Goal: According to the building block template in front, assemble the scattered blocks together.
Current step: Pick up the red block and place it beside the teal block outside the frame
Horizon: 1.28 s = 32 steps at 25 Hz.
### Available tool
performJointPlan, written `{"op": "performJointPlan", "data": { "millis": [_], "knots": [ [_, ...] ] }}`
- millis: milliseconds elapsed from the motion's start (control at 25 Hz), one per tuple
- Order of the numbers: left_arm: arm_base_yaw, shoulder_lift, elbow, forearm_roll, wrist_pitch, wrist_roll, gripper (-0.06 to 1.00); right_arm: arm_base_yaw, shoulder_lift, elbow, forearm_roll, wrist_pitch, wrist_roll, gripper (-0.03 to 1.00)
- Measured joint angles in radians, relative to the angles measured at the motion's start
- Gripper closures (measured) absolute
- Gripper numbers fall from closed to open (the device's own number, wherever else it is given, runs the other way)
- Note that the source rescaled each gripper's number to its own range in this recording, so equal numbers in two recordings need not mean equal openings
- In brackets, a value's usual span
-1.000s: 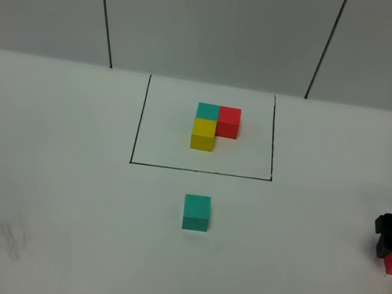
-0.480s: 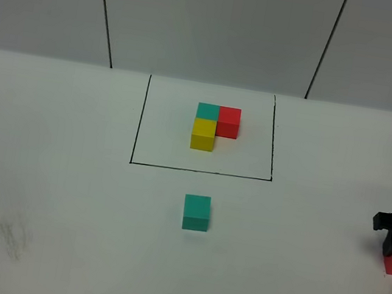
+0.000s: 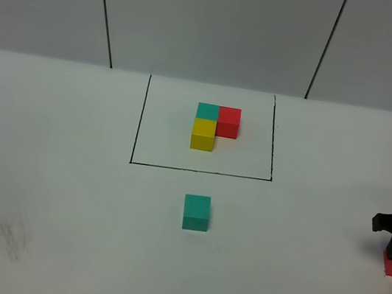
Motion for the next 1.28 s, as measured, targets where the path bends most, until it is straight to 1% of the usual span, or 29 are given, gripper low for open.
{"op": "performJointPlan", "data": {
  "millis": [160,280,400,480,600,760,840,960,1080,1120,1280],
  "knots": [
    [0.0,0.0,0.0,0.0,0.0,0.0,0.58,0.0,-0.003,-0.001,0.0,0.029,-0.041,0.73],
    [0.0,0.0,0.0,0.0,0.0,0.0,0.58,0.012,-0.027,-0.021,-0.007,0.1,-0.113,0.73],
    [0.0,0.0,0.0,0.0,0.0,0.0,0.58,0.056,-0.078,-0.069,-0.022,0.147,-0.2,0.73],
    [0.0,0.0,0.0,0.0,0.0,0.0,0.58,0.1,-0.104,-0.11,-0.026,0.183,-0.28,0.73],
    [0.0,0.0,0.0,0.0,0.0,0.0,0.58,0.191,-0.108,-0.169,-0.047,0.229,-0.428,0.73],
    [0.0,0.0,0.0,0.0,0.0,0.0,0.58,0.344,-0.104,-0.227,-0.119,0.236,-0.63,0.73],
    [0.0,0.0,0.0,0.0,0.0,0.0,0.58,0.421,-0.094,-0.258,-0.143,0.236,-0.701,0.73],
    [0.0,0.0,0.0,0.0,0.0,0.0,0.58,0.51,-0.062,-0.314,-0.151,0.243,-0.81,0.73],
    [0.0,0.0,0.0,0.0,0.0,0.0,0.58,0.573,-0.004,-0.387,-0.147,0.296,-0.89,0.73],
    [0.0,0.0,0.0,0.0,0.0,0.0,0.58,0.589,0.02,-0.413,-0.142,0.329,-0.909,0.73],
    [0.0,0.0,0.0,0.0,0.0,0.0,0.58,0.62,0.106,-0.531,-0.128,0.442,-0.976,0.73]
  ]
}}
